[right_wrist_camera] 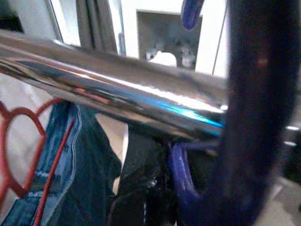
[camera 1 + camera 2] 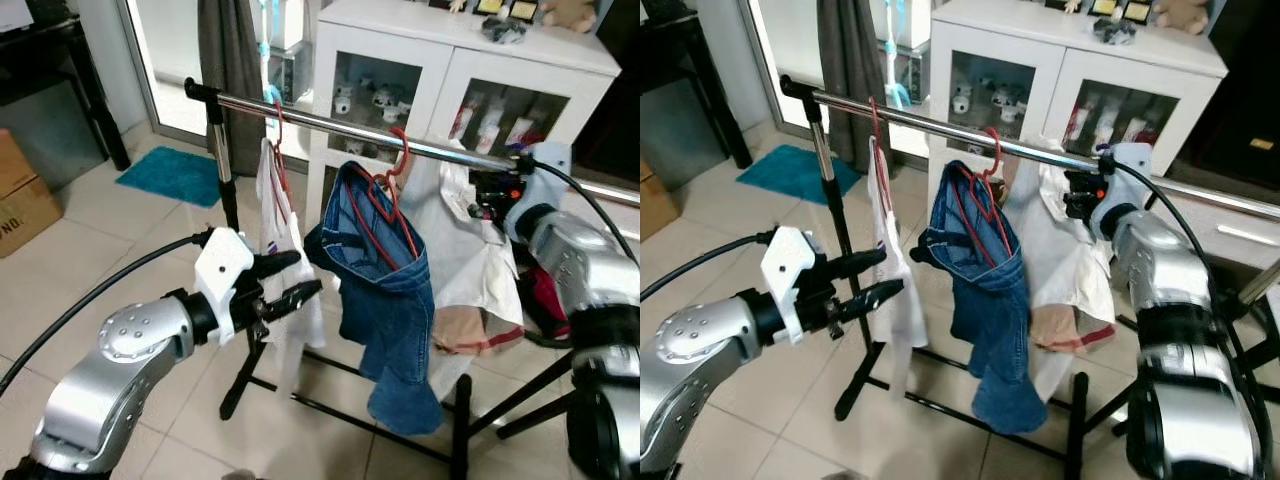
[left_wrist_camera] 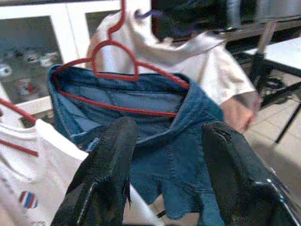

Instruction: Hang hanger

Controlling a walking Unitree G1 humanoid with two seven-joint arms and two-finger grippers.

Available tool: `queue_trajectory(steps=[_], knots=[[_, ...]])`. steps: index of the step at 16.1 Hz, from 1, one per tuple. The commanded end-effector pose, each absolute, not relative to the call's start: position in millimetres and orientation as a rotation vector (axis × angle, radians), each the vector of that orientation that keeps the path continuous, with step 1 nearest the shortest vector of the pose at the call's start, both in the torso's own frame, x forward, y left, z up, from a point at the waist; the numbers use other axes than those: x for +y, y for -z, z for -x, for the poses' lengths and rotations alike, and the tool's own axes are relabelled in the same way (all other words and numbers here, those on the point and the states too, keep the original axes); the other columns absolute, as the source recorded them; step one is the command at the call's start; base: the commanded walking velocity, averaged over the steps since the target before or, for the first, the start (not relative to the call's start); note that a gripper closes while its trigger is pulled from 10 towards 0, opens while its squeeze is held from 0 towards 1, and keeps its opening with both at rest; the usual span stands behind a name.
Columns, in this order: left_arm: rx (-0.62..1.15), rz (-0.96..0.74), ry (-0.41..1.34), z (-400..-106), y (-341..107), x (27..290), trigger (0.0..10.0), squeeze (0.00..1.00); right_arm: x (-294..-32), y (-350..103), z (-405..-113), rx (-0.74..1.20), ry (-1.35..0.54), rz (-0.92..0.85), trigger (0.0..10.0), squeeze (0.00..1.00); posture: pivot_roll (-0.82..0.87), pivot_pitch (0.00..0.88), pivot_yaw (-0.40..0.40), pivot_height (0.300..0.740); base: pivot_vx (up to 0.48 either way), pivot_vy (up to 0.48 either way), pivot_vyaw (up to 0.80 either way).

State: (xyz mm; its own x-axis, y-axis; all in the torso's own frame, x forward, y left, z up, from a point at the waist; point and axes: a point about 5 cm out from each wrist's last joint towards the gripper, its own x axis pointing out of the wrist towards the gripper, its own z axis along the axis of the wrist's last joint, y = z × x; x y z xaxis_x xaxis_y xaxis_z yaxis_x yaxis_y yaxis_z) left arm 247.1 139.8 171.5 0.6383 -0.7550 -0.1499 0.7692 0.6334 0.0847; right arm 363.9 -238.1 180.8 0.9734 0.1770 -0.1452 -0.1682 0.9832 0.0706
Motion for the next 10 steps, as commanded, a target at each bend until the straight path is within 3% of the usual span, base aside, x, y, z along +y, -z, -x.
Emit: queue_trajectory(steps=[1,10], knots=[[0.113,-0.153,0.827,-252,-170,140,10.0,0.00,-242,-203,-361,0.059,-0.159,-0.056,0.0,0.00,-0.04,0.000,-0.019,0.740,0.000,0.000,0.00],[0.116,-0.154,0.729,-262,-162,139,10.0,0.00,-220,-199,-313,-0.058,-0.151,-0.059,0.0,0.00,-0.06,0.000,0.003,0.740,0.000,0.000,0.00]])
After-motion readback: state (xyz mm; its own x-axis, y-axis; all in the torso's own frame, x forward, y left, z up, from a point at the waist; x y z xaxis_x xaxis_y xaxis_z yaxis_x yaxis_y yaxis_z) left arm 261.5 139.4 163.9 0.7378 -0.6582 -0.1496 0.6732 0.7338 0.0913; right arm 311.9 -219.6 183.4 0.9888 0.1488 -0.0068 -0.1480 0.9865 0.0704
